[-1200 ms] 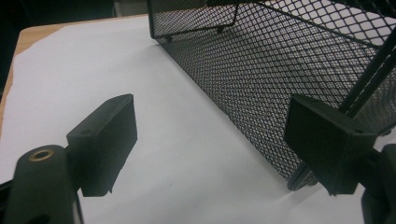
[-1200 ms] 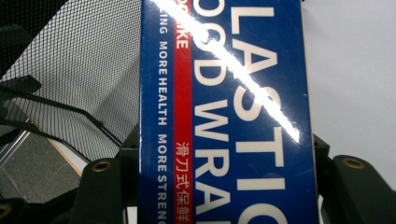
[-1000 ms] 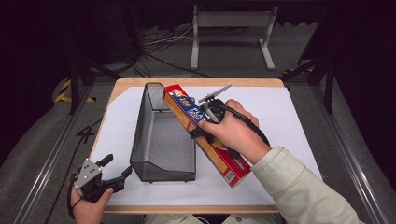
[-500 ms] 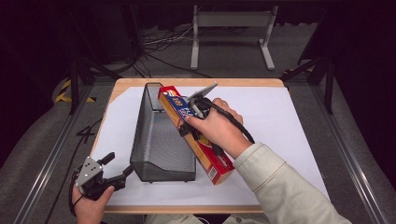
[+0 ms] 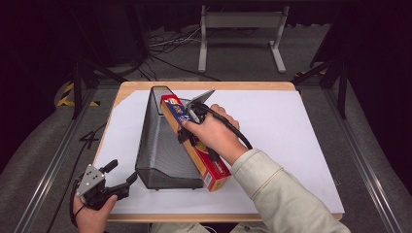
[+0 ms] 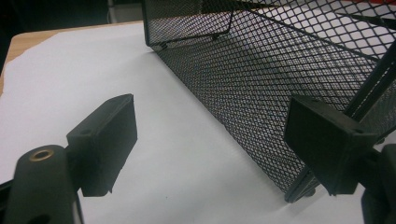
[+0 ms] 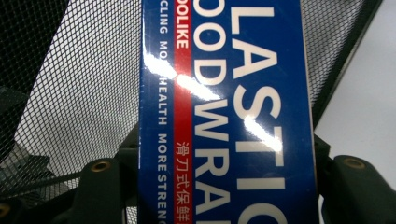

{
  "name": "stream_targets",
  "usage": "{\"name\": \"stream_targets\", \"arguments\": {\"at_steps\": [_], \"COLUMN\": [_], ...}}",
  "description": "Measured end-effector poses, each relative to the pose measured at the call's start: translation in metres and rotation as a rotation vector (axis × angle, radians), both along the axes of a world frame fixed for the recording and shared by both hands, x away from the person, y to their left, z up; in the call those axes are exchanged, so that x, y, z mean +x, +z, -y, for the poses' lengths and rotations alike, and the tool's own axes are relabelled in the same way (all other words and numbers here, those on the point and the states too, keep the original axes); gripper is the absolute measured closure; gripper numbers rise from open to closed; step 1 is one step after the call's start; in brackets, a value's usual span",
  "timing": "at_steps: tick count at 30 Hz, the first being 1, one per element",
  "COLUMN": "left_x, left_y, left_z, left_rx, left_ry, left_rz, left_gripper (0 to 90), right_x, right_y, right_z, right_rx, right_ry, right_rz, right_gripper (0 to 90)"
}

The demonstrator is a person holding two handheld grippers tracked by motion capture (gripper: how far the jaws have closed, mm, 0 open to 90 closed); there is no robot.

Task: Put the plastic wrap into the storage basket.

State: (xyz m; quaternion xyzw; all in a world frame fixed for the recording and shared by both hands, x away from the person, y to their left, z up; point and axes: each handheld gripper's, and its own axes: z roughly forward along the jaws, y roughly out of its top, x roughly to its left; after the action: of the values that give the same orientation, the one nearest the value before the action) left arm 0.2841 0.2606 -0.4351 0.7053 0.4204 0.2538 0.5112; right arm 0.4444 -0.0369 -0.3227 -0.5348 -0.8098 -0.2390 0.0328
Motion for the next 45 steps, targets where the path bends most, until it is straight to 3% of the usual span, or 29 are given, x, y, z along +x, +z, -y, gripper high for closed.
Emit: {"name": "stream_targets", "arguments": {"at_steps": [3, 13, 23, 39, 41, 45], "left_x": [-0.001, -0.005, -0.008, -0.005, -0.005, -0.005], "left_y": [0.0, -0.001, -0.001, -0.001, -0.001, -0.001], "left_z": [-0.001, -0.003, -0.007, -0.004, -0.004, -0.004], "left_rx": [0.0, 0.003, 0.001, 0.002, 0.001, 0.0], "left_ry": [0.004, 0.011, 0.023, 0.012, 0.011, 0.013], "left_rz": [0.001, -0.001, 0.0, -0.002, -0.003, -0.003], "left_gripper": [18.1, 18.1, 18.1, 18.1, 18.1, 18.0], "right_x": [0.003, 0.007, 0.017, 0.021, 0.021, 0.018], "right_y": [-0.007, -0.017, -0.029, -0.04, -0.039, -0.038], "right_z": [-0.005, -0.018, -0.026, -0.034, -0.034, -0.034], "right_rx": [0.001, -0.034, -0.052, -0.103, -0.099, -0.103], "right_ry": [0.004, 0.017, 0.005, 0.021, 0.025, 0.049], "right_rz": [-0.021, -0.007, -0.032, -0.029, -0.029, 0.015], "right_gripper": [39.4, 39.2, 39.0, 36.9, 33.9, 24.6]}}
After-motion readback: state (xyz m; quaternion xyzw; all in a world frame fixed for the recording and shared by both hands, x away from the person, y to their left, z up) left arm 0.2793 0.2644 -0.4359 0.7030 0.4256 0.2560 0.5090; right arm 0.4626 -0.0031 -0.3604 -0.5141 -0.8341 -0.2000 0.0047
